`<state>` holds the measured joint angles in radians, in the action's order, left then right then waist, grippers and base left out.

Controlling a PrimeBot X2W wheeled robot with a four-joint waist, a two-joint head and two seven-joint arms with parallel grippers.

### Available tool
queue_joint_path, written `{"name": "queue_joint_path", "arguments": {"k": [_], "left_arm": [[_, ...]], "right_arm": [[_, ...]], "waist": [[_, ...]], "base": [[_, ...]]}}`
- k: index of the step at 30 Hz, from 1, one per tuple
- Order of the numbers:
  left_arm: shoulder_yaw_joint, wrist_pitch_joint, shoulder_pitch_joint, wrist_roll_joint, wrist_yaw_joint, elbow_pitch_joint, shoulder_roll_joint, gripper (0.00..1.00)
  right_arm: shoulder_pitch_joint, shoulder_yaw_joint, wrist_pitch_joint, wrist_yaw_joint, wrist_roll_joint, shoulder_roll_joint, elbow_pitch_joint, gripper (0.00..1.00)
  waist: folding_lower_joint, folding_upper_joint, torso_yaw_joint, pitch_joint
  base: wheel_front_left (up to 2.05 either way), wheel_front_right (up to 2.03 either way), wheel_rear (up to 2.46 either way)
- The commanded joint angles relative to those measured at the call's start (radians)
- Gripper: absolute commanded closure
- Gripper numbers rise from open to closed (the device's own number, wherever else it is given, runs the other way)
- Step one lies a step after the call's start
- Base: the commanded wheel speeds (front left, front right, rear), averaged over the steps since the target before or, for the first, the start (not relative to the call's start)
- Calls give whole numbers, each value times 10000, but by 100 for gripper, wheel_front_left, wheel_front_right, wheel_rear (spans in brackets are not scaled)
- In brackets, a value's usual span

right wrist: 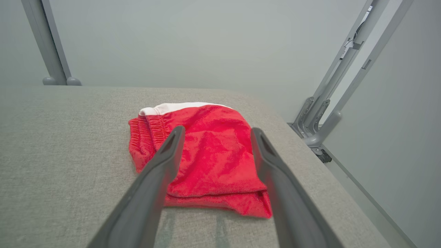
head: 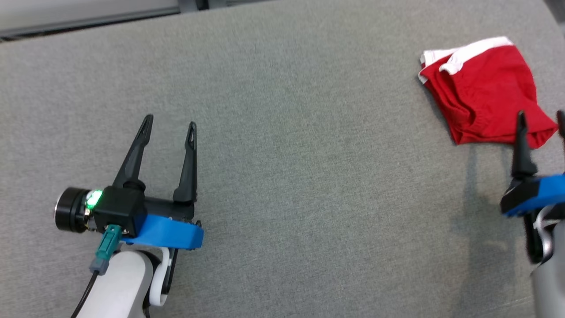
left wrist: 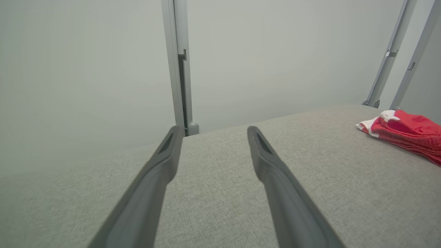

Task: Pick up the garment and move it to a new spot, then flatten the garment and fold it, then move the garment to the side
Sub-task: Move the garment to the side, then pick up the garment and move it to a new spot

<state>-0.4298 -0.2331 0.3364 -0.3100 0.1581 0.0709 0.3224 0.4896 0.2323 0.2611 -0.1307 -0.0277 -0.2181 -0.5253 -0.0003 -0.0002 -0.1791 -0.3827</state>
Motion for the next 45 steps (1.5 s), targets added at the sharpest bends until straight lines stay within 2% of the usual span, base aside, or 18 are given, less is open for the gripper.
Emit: {"name": "queue_joint_path", "arguments": {"k": [1,3,7,15,24,30,36,45], "left_arm": [[63,-66,-153,-84,41,74,25,0],[121,-85,-435,-188,103,185,5,0],[185,-145,-955,-391,218,365,-49,0],[431,-245,-1738,-800,336,690,-154,0],[720,-266,-2465,-1157,295,1099,137,0],[485,-33,-2865,-1336,16,1354,257,0],[390,75,-3117,-1456,-35,1508,275,0],[441,-2,-3151,-1523,85,1459,299,0]], "right_arm": [[-318,-6,42,-1,6,162,311,0],[-1035,-151,-66,-1,-6,699,1133,0],[-2055,-577,-582,-1,-225,1176,2501,0],[-3363,-1441,-1436,-1,-781,1508,4147,0],[-4301,-1602,-2064,-1,-1090,1630,4893,0],[-5031,-1620,-2324,-1,-1184,1668,5221,0],[-5658,-1608,-2554,-1,-1095,1676,5574,0],[-5906,-1698,-2670,-1,-1233,1678,5895,0]], "waist": [[3,2,-161,307],[3,2,-86,638],[3,2,169,1192],[3,2,1044,2108],[3,2,1721,2930],[3,2,1749,3404],[3,2,1755,3769],[3,2,1723,3765]], "base": [[0,0,0],[0,0,0],[0,0,0],[0,0,0],[0,0,0],[0,0,0],[0,0,0],[0,0,0]]}}
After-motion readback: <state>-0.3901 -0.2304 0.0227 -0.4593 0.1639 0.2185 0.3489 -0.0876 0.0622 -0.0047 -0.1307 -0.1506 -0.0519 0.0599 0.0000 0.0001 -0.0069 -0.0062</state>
